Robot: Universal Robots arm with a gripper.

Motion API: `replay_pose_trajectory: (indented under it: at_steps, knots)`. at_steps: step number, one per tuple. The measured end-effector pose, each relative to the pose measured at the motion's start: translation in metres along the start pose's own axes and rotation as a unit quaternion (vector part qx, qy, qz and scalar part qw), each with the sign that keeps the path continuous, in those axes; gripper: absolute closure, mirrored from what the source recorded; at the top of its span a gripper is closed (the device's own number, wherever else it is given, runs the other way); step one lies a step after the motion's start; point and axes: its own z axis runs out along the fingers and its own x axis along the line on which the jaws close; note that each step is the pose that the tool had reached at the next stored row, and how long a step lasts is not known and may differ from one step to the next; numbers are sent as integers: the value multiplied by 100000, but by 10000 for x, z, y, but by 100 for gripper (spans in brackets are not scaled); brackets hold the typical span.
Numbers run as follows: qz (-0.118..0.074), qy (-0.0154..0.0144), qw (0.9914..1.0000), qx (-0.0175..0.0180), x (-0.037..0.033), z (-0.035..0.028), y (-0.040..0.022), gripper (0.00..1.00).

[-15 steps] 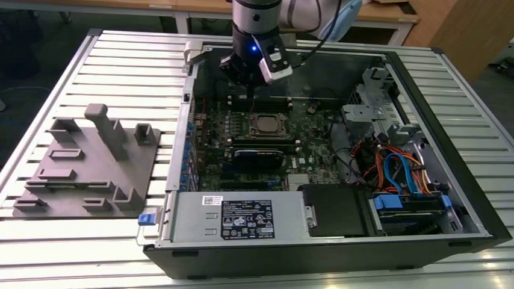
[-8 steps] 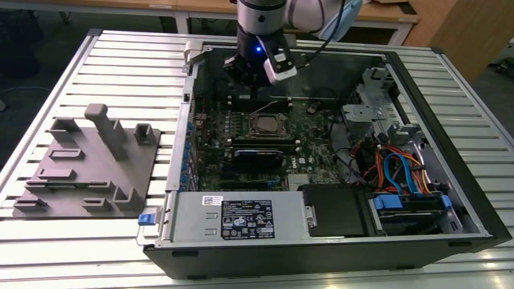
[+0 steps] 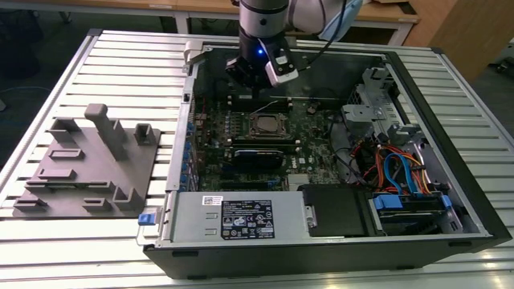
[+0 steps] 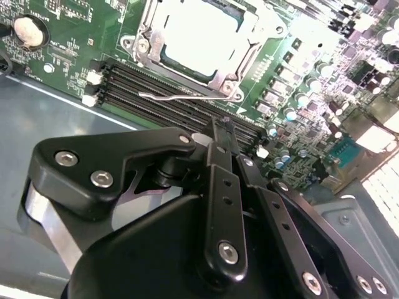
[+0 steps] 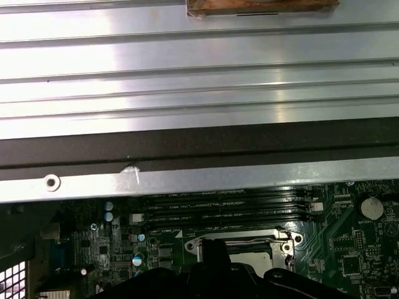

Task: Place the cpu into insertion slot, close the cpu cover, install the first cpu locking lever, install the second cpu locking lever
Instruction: 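Install the first cpu locking lever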

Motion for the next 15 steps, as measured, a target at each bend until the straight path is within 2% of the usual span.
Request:
replay_pose_trajectory:
  at_steps: [6,15]
  knots:
    - [-48,4,100000,-1,-58,21,2,90]
    - [-51,6,100000,6,-78,91,7,90]
